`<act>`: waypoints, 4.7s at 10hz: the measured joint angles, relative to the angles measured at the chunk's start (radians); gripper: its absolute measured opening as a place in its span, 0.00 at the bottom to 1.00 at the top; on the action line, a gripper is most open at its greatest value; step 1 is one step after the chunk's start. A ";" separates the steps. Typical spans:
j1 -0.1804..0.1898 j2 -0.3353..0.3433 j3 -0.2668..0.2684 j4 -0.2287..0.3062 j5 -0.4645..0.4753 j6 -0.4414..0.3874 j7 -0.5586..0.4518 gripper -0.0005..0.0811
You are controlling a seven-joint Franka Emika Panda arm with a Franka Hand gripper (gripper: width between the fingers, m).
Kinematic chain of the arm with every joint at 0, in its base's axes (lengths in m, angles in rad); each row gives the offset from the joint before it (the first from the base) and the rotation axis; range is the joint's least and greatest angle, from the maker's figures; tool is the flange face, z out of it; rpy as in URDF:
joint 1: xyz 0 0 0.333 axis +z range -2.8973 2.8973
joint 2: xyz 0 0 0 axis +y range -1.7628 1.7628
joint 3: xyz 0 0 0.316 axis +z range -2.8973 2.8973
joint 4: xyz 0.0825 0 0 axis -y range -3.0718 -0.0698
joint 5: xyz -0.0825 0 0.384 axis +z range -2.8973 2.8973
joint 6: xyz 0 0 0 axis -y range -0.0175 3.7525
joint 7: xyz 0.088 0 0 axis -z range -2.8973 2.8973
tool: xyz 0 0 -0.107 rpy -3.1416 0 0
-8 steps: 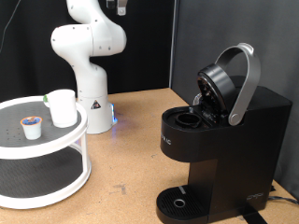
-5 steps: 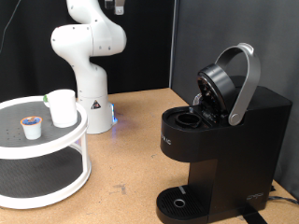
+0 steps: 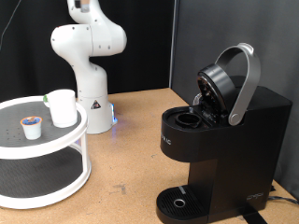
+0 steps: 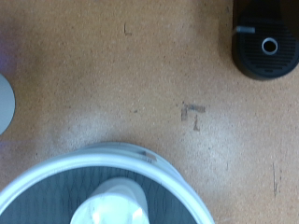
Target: Make a cup of coffee with the keurig machine
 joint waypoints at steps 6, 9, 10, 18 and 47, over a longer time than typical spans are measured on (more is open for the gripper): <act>-0.035 -0.015 -0.071 -0.004 -0.067 0.006 -0.056 0.99; -0.066 -0.017 -0.161 0.006 -0.108 -0.004 -0.127 0.99; -0.075 -0.017 -0.189 0.014 -0.122 -0.007 -0.147 0.99; -0.085 -0.016 -0.259 0.005 -0.161 0.048 -0.180 0.99; -0.033 0.403 -0.370 -0.283 -0.173 0.703 -0.250 0.99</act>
